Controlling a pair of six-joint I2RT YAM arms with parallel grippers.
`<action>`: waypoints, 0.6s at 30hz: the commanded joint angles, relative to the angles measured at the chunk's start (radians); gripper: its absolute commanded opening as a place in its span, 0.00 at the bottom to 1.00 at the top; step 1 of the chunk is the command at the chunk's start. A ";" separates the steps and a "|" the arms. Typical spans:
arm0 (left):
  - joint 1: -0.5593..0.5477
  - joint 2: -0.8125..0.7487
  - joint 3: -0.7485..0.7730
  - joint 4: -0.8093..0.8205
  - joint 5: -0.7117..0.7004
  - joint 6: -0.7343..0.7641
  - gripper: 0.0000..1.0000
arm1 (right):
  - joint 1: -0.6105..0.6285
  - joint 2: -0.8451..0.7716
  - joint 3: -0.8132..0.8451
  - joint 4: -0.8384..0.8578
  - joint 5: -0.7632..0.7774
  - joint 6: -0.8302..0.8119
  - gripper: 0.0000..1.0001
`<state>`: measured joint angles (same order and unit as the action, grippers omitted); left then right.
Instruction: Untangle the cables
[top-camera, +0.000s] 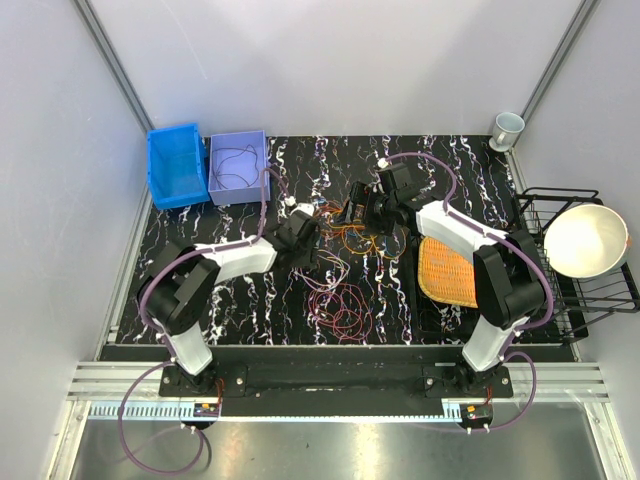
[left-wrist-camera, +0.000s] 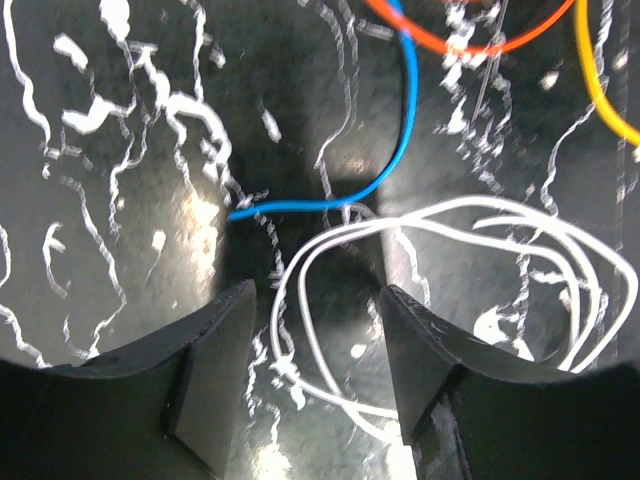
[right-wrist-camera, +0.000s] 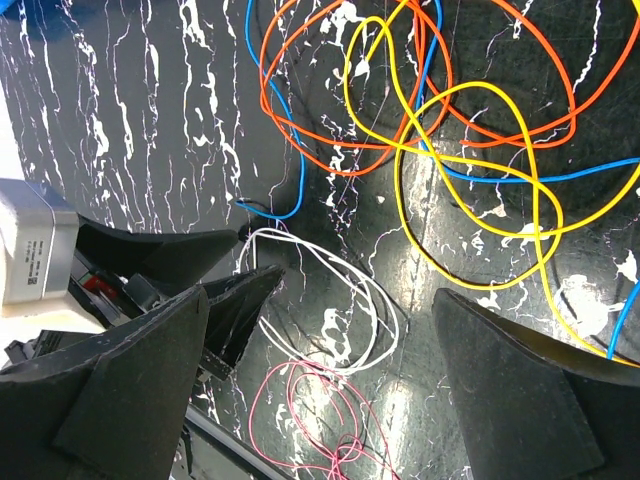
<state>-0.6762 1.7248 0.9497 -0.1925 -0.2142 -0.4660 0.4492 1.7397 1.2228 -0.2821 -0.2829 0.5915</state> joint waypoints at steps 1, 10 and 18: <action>-0.005 0.028 0.044 0.054 -0.017 0.013 0.57 | -0.004 0.009 0.023 0.034 -0.027 -0.016 0.99; -0.005 0.065 0.080 0.050 -0.022 0.021 0.37 | -0.004 0.017 0.024 0.037 -0.030 -0.016 0.99; -0.003 0.061 0.098 0.033 -0.010 0.029 0.00 | -0.006 0.024 0.027 0.038 -0.035 -0.018 0.99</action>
<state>-0.6762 1.7851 1.0080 -0.1654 -0.2256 -0.4442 0.4492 1.7546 1.2228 -0.2787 -0.3016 0.5911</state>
